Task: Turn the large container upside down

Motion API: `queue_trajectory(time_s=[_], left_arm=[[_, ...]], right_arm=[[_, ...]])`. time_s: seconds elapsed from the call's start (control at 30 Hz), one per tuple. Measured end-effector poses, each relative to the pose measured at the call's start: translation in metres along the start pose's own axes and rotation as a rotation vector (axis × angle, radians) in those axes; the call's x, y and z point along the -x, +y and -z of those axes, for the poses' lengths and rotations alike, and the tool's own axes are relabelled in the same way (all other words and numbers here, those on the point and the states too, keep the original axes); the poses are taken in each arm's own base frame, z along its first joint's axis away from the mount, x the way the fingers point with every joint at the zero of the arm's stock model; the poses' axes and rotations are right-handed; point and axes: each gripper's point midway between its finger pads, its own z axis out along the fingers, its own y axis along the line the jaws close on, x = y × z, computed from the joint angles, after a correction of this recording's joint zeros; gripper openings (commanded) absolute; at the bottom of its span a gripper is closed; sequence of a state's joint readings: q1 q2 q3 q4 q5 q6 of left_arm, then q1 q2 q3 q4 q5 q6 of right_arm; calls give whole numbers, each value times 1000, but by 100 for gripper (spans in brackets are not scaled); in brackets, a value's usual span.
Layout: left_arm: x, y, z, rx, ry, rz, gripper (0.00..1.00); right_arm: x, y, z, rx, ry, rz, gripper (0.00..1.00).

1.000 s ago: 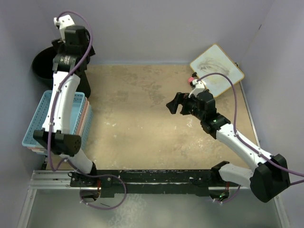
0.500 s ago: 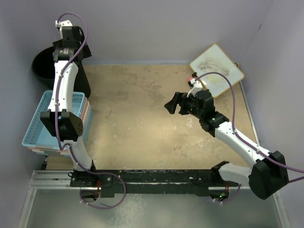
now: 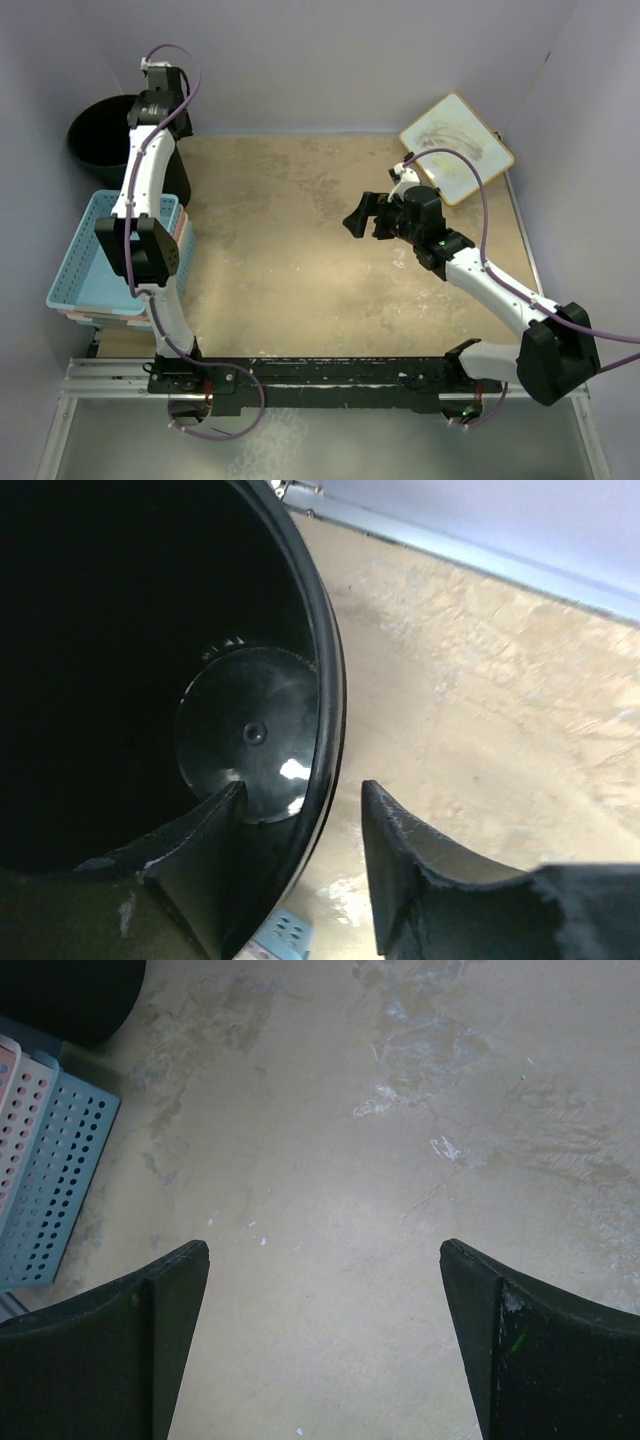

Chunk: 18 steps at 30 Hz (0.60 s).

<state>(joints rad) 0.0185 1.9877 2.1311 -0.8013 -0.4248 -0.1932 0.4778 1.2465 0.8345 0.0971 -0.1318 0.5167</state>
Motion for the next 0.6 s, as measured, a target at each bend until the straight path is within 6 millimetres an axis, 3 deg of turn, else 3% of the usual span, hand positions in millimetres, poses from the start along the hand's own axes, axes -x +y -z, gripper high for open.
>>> queue_trajectory(time_s=[0.2,0.37,0.47,0.6], left_arm=[[-14,-15,-17,-53,39,-37,0],[-13,-30,-9,-146,58,-44,0],[-9,-51,3,-209,52,-59,0],[-5,-111,44,-325,11,-122,0]], right_arm=[[0,0,0,-1,0,0,100],[0,-1,0,-7,0,0,100],[1,-2,2,-16,-2,-1,100],[2,-7,6,-47,-9,-2,100]])
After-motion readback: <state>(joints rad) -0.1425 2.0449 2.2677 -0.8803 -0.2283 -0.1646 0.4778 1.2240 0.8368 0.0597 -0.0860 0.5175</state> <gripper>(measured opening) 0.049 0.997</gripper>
